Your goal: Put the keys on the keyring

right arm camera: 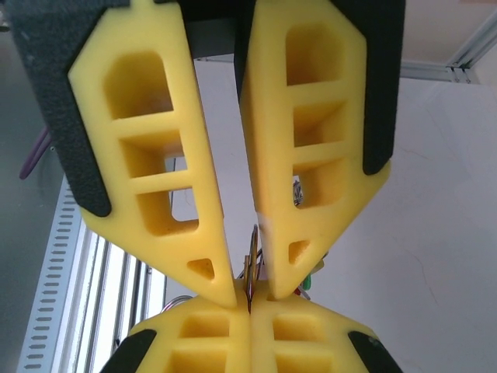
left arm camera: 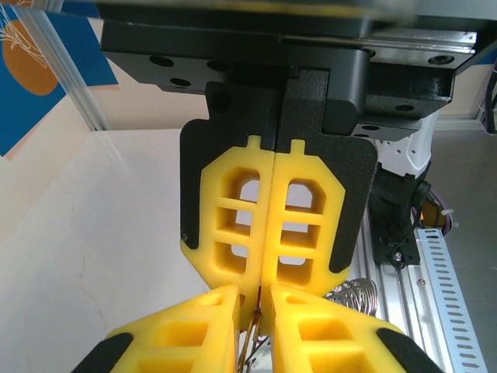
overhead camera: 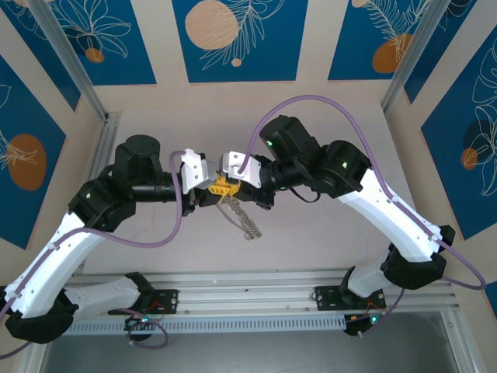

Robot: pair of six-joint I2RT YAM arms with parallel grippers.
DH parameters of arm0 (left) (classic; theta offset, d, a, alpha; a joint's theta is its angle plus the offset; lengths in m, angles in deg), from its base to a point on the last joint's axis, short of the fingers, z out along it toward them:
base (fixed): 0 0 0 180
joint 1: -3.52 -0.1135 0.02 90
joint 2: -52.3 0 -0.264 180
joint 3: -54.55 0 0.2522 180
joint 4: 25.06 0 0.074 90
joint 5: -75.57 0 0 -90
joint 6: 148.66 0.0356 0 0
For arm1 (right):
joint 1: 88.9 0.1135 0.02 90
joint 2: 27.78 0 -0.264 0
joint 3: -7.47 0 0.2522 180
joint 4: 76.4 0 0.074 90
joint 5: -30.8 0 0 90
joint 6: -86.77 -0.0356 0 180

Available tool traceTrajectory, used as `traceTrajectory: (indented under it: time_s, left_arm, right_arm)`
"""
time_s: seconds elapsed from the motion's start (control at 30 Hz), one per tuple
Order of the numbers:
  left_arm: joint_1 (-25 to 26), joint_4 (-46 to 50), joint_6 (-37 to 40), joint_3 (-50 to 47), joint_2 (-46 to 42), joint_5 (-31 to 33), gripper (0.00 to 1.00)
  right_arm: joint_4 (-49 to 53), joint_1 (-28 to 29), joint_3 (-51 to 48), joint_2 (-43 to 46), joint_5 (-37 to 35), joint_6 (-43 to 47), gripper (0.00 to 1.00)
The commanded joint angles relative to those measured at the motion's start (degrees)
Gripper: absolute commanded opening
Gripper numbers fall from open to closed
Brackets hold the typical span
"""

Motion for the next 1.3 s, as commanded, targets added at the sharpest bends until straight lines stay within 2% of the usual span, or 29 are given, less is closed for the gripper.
traceTrajectory:
  time_s: [0.0,0.4,0.6,0.73,0.77,0.83,0.87,0.93,1.03,1.17,1.27]
  left_arm:
    - [0.46,0.59,0.59,0.82,0.16,-0.07,0.18]
    - [0.45,2.71,1.10,1.00,-0.75,1.16,0.18]
    - [0.52,2.97,1.42,1.28,-0.13,0.13,0.00]
    - [0.45,3.66,2.14,1.79,0.27,-0.87,0.00]
    - [0.52,3.72,2.16,1.88,0.31,-1.09,0.00]
    - [0.48,3.27,2.23,1.75,-0.10,-1.35,0.00]
    - [0.47,2.77,2.10,1.62,-0.44,-1.43,0.00]
    - [0.49,1.81,1.66,1.44,-1.15,-1.83,0.00]
    - [0.40,1.02,1.11,1.69,-1.77,-2.62,0.00]
    - [0.37,1.05,0.38,2.35,-1.88,-3.71,0.00]
    - [0.42,0.82,-0.05,2.57,-1.89,-4.27,0.00]
  right_arm:
    - [-2.74,-0.01,1.10,2.58,4.87,0.77,0.00]
    - [-2.97,-0.30,0.03,2.90,4.54,2.61,0.00]
    - [-3.76,-0.30,0.38,2.65,5.34,2.69,0.00]
    - [-4.65,-0.31,-0.07,2.93,4.81,2.61,0.00]
    - [-5.19,-0.31,-0.52,3.22,4.80,2.52,0.06]
    - [-6.89,-0.35,-2.35,4.26,4.52,1.93,0.28]
    - [-7.75,-0.32,-3.48,4.94,4.33,1.58,0.36]
    - [-8.97,-0.61,-5.61,6.18,4.23,1.22,0.41]
    - [-10.21,-1.56,-8.56,7.66,4.25,0.47,0.41]
    - [-11.65,-2.93,-11.81,9.66,5.03,-0.43,0.30]
    - [-11.94,-3.71,-12.92,10.31,7.56,-0.66,0.29]
